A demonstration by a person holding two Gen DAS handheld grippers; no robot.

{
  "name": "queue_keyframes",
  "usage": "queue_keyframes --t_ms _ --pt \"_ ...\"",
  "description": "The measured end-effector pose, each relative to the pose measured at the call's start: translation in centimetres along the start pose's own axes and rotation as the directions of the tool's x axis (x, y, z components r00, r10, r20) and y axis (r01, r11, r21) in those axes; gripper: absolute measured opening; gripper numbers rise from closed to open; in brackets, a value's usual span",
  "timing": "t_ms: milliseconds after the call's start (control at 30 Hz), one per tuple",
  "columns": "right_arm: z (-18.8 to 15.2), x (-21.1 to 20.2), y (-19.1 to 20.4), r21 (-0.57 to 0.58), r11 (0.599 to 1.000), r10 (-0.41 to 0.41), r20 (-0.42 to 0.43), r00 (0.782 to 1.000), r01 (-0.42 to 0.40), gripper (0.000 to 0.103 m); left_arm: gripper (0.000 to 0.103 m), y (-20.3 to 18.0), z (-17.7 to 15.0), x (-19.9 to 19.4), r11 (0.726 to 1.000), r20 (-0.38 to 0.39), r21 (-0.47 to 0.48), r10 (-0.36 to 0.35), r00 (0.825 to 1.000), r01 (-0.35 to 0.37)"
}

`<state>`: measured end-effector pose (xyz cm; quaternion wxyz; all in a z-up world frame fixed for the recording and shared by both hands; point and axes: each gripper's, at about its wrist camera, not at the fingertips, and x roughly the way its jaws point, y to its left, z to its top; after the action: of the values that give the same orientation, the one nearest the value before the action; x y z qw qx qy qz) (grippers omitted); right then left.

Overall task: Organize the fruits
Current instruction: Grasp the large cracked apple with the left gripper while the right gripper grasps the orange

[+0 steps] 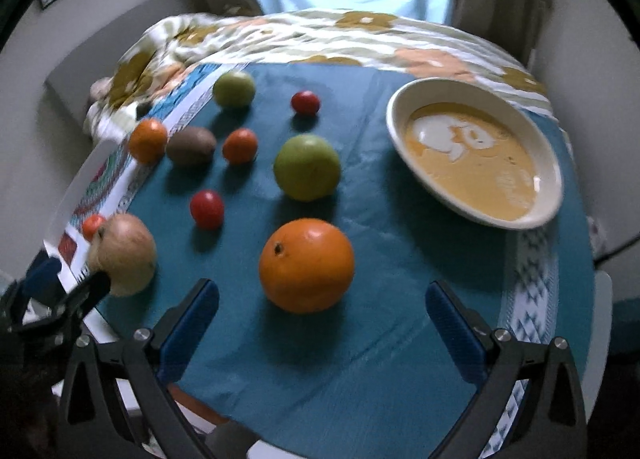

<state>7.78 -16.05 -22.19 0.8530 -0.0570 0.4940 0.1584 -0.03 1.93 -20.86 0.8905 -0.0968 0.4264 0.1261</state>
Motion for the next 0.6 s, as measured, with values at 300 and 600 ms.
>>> queue_keyframes --t_ms 300,600 --pt "0.0 2.2 0.5 -0.106 0.993 0.062 0.016 0.998 -0.060 0.102 0.103 -1.5 -0.2 2.7 1.000 0.000 -0.019 0.008 1.000 -0.008" --pt "0.4 3.4 0.8 -0.151 0.985 0.086 -0.001 0.996 -0.085 0.078 0.087 -1.4 -0.2 4.2 0.999 -0.040 -0.043 0.012 0.999 -0.014"
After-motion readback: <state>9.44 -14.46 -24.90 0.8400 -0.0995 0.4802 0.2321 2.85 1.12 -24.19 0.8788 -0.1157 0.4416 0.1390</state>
